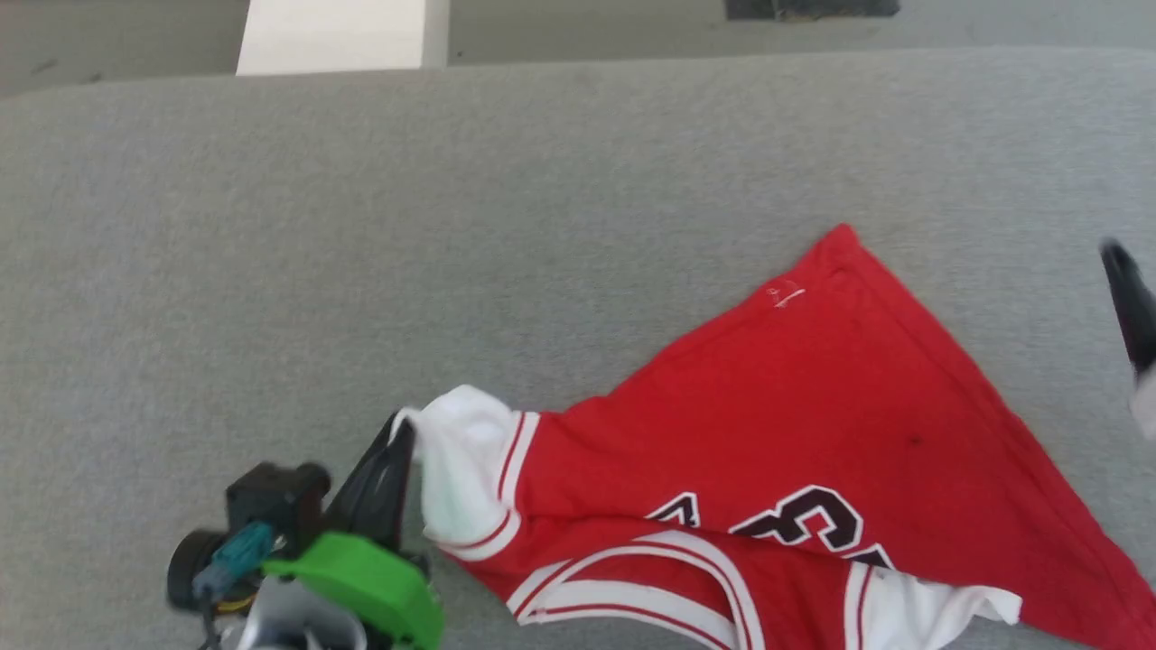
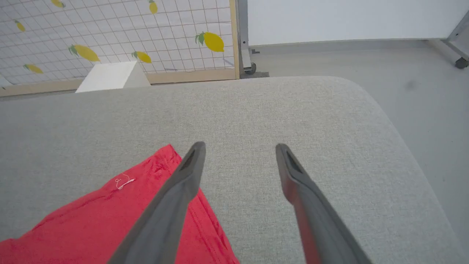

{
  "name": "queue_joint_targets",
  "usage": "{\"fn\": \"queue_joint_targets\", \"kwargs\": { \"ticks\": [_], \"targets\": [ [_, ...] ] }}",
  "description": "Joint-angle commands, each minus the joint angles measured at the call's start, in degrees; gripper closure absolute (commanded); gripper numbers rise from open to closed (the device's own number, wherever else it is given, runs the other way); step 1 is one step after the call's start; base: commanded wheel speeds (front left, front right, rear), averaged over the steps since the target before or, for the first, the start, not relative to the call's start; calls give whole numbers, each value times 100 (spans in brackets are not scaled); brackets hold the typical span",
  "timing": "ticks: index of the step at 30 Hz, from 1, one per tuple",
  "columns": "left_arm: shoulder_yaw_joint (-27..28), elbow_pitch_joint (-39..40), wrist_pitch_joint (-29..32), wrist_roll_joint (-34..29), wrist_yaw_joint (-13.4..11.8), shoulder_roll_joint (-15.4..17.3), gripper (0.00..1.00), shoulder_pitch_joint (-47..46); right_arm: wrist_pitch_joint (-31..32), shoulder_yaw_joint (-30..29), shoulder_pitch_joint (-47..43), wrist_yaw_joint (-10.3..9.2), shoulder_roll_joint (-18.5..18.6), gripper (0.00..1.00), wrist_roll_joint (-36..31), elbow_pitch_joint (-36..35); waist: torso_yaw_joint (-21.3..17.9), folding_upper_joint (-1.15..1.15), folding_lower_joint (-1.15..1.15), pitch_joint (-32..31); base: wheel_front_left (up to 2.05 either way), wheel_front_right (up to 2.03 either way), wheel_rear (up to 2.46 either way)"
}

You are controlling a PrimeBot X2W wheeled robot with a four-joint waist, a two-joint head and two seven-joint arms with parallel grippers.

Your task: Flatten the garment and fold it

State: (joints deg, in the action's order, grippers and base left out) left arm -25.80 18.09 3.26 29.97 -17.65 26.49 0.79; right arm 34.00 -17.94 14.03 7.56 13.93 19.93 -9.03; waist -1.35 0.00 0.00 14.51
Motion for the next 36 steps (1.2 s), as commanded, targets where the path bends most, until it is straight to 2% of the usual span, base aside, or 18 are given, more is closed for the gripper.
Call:
{"fn": "queue_joint_targets", "kwargs": {
  "ticks": [1,8,11,16,17,18,19,21,26,32,36],
  "targets": [
    [-49,5,6,-69,41,-80,100,-190,104,194,335,-8,109,0,-115,191,453,0,0,448,0,0,0],
    [-391,-200,22,-137,208,-413,100,-650,838,1024,1567,-8,416,0,-420,1552,1073,0,0,922,0,0,0],
    [-474,-323,-18,-121,261,-523,100,-733,974,1371,1671,-8,602,0,-537,1900,1256,0,0,1014,0,0,0],
    [-527,-491,-103,-82,324,-616,100,-804,1168,1633,1651,-8,747,0,-516,2368,1421,0,0,1088,0,0,0],
    [-527,-510,-112,-78,329,-620,100,-812,1213,1636,1643,-8,763,7,-497,2435,1430,0,0,1090,0,0,0],
    [-523,-531,-121,-71,333,-623,100,-824,1282,1647,1630,-8,794,60,-489,2503,1437,0,0,1093,0,0,0],
    [-516,-547,-128,-67,332,-623,100,-832,1348,1680,1619,-8,824,100,-476,2540,1431,0,0,1088,0,0,0],
    [-486,-569,-145,-60,318,-613,100,-843,1420,1662,1633,-8,867,100,-479,2576,1378,0,0,1054,0,0,0],
    [-376,-650,-148,-134,275,-505,100,-990,1101,1464,1773,-8,782,100,-470,2541,1131,0,0,814,0,0,0],
    [-53,-820,-74,-166,250,-353,100,-1575,313,1221,2049,-8,546,100,-298,2431,745,0,0,275,0,0,0],
    [217,-1118,36,-160,392,-230,100,-2474,-308,1042,2385,-8,419,100,-330,2336,523,0,0,-284,0,0,0]
  ]
}}
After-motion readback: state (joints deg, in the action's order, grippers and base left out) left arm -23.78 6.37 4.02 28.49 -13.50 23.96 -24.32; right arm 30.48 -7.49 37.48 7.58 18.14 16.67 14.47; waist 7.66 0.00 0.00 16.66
